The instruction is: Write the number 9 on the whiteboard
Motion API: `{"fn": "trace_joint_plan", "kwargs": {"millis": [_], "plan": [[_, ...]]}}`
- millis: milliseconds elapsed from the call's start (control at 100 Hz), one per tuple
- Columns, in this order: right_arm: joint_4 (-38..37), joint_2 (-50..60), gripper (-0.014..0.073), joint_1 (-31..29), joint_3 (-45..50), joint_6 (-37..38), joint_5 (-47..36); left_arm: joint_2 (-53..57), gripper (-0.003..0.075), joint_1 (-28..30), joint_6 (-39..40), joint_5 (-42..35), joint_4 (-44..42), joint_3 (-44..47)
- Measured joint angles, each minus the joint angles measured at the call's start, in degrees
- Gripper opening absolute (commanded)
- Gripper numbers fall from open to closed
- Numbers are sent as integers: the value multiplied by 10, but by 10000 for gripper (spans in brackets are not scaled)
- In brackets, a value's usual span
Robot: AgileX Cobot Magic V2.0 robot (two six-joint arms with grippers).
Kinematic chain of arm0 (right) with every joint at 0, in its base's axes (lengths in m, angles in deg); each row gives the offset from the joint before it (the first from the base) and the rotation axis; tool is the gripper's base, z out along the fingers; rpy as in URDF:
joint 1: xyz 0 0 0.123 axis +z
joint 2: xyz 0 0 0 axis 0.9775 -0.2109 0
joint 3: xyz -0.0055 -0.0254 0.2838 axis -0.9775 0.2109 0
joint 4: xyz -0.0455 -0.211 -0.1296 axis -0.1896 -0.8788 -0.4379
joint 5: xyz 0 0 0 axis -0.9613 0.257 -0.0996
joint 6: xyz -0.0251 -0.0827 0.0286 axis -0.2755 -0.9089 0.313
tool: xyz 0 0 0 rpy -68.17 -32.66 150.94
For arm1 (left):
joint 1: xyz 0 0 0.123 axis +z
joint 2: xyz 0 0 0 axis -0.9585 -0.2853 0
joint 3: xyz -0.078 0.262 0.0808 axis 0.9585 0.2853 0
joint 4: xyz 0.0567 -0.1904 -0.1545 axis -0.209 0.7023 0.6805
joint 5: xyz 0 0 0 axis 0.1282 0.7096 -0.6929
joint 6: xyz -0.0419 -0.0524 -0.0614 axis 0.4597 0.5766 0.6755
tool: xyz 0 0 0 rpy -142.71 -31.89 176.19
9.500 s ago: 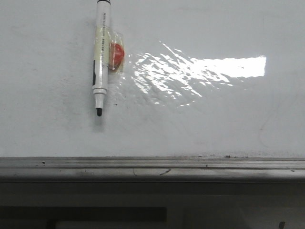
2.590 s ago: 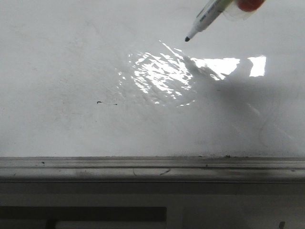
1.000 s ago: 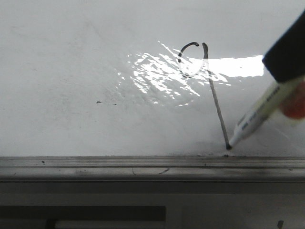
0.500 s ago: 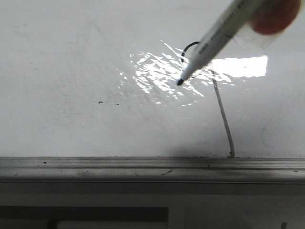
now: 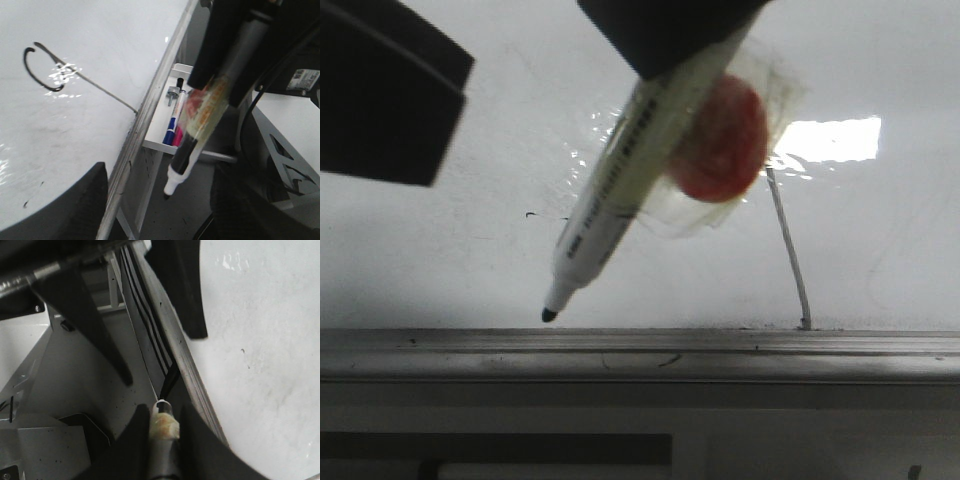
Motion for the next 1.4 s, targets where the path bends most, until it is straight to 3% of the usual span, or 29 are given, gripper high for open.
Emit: {"fn": "trace_joint_plan", "kwargs": {"millis": [240,310,450,650,740,920,1010,1140,1210,1340,1400], "plan": [[0,0,-43,0,-5,-1,-23,-61,388,-57,-19,-58,16,-23],[-1,0,-43,0,-5,-1,-23,-67,283,-61,-20,-68,26,-27],[-16,0,-43,0,-5,-3,-23,-74,-22,-66,-22,-58,35,-28],[-7,-2,-30,0,-5,-1,-20,-81,-20,-67,-52,-42,20,-28],[-5,-2,78,0,-5,-1,-17,-86,-20,-67,-54,-40,20,-28],[-25,1,540,0,-5,-1,-19,-89,-20,-69,-38,-49,27,-13],[-38,16,625,0,-14,-1,-15,-92,-20,-68,-30,-64,31,-4],[-53,64,534,0,-42,-2,-10,-92,-20,-67,-28,-68,44,17],[-57,95,374,0,-54,-2,-10,-92,-20,-67,-26,-70,52,29],[-60,148,-69,0,-60,0,-9,-92,-20,-67,-25,-82,68,37],[-61,172,-53,0,-63,1,-8,-92,-20,-67,-24,-95,81,37]]}}
